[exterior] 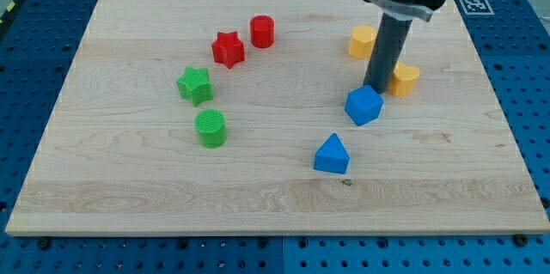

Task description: Move the blue cube slightly to the right

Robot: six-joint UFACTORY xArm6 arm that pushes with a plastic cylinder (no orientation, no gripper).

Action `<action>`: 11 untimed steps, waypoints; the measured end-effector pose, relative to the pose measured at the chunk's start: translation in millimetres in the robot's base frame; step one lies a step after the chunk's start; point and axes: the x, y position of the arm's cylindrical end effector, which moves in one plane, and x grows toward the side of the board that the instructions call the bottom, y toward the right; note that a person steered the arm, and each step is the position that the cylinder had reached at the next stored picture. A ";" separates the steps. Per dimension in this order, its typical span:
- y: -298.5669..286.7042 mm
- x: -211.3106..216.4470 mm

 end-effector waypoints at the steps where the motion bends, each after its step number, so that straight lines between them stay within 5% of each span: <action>1: -16.7 20.2; 3: -47.4 7.6; 5: -112.3 39.8; 11: -29.0 58.7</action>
